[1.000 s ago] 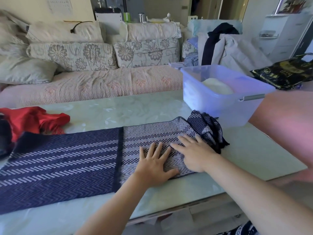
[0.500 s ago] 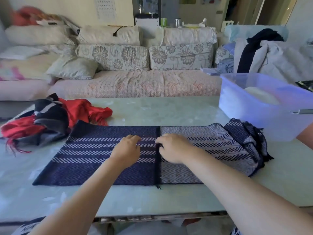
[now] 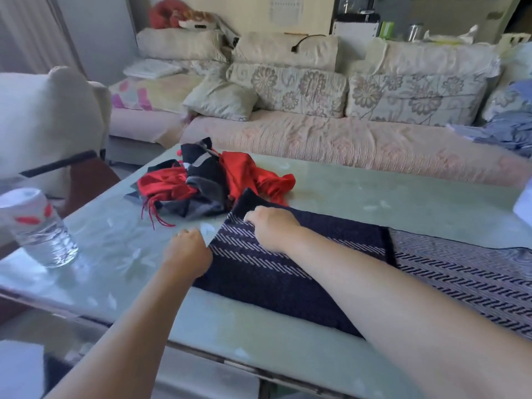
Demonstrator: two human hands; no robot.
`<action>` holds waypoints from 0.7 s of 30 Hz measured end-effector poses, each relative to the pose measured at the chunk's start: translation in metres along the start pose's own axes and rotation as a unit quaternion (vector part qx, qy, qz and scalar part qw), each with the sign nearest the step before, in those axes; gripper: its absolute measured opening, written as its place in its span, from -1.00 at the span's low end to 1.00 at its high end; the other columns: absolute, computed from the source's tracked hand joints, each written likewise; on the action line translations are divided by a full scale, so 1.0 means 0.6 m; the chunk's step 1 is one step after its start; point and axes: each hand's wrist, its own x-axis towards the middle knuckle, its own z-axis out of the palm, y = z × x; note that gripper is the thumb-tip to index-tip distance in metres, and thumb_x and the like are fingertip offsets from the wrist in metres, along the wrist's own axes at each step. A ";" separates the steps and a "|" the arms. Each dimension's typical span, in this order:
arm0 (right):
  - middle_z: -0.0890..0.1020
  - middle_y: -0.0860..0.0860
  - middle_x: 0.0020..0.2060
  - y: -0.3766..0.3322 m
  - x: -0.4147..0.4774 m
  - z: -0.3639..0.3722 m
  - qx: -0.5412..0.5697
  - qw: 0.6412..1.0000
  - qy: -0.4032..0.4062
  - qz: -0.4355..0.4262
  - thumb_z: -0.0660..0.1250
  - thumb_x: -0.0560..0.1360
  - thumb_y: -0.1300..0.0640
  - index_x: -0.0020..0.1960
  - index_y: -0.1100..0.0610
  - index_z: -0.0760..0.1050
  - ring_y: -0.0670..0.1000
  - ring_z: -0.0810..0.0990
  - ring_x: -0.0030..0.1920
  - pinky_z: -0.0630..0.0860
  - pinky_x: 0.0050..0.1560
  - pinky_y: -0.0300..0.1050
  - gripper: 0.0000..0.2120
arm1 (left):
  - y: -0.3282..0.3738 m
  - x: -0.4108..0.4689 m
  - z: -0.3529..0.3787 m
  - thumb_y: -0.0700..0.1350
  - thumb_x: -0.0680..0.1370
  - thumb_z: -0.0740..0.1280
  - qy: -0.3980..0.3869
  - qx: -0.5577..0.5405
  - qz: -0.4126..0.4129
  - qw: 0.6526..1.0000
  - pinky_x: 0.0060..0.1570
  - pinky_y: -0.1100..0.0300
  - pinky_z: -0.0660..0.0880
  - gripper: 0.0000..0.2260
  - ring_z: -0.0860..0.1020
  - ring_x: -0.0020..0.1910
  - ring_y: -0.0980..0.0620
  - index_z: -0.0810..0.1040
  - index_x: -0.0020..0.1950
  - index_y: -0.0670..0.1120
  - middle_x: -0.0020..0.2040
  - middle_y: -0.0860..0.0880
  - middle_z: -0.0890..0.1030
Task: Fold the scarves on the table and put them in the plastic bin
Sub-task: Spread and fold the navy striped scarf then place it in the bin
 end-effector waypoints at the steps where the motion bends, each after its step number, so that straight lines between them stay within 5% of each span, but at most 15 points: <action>1: 0.50 0.06 0.22 -0.007 0.025 -0.002 -0.021 1.000 0.010 0.000 0.16 0.57 0.29 0.43 -0.02 0.37 0.20 0.56 0.16 0.44 -0.07 0.03 -0.54 | -0.007 0.006 -0.001 -0.06 0.55 0.30 -0.017 0.001 -0.001 1.000 0.05 0.07 0.40 -0.66 0.47 0.20 -0.18 0.41 0.24 -0.21 0.22 -0.20 0.50; 5: 0.59 0.05 0.09 -0.020 0.111 0.000 -0.138 0.990 0.024 -0.026 0.16 0.51 0.39 0.53 -0.02 0.20 0.19 0.62 -0.03 0.39 -0.28 -0.02 -0.35 | -0.014 0.024 -0.005 -0.01 0.56 0.30 -0.050 0.023 -0.006 0.998 -0.11 0.13 0.36 -0.69 0.51 0.03 -0.10 0.43 0.20 -0.16 0.11 -0.12 0.53; 9: 0.58 0.04 -0.09 -0.019 0.150 0.009 -0.191 0.979 0.036 -0.060 0.18 0.47 0.41 0.36 0.04 0.36 0.17 0.58 -0.16 0.27 -0.40 -0.07 -0.48 | -0.019 0.037 0.001 -0.01 0.56 0.29 -0.067 0.011 -0.012 0.998 -0.15 0.12 0.37 -0.77 0.42 -0.12 -0.07 0.44 0.10 -0.13 -0.11 -0.04 0.45; 13: 0.63 0.06 -0.02 -0.005 0.166 0.008 -0.159 0.983 0.055 -0.068 0.18 0.54 0.29 0.20 0.01 0.53 0.18 0.62 -0.01 0.49 -0.17 -0.03 -0.68 | -0.020 0.041 0.001 -0.06 0.59 0.23 -0.073 -0.003 -0.002 0.997 -0.12 0.12 0.37 -0.76 0.45 -0.06 -0.09 0.47 0.17 -0.18 0.11 -0.13 0.54; 19: 0.69 -0.04 0.13 0.054 0.107 -0.029 0.062 0.988 0.132 -0.054 0.31 0.57 0.13 0.17 -0.02 0.68 0.06 0.60 0.19 0.46 0.17 -0.11 -0.75 | 0.025 0.019 -0.036 -0.03 0.57 0.19 -0.021 -0.144 0.050 0.988 -0.34 0.10 0.25 -0.80 0.48 -0.19 -0.13 0.41 -0.12 -0.16 -0.22 -0.15 0.48; 21: 0.70 -0.02 0.11 0.085 0.071 -0.045 0.089 0.984 0.148 -0.034 0.32 0.55 0.16 0.16 0.01 0.68 0.07 0.61 0.17 0.46 0.18 -0.13 -0.76 | 0.057 -0.002 -0.052 -0.04 0.59 0.22 -0.038 -0.139 0.093 0.985 -0.19 0.08 0.37 -0.86 0.51 -0.09 -0.12 0.44 -0.03 -0.11 -0.13 -0.07 0.54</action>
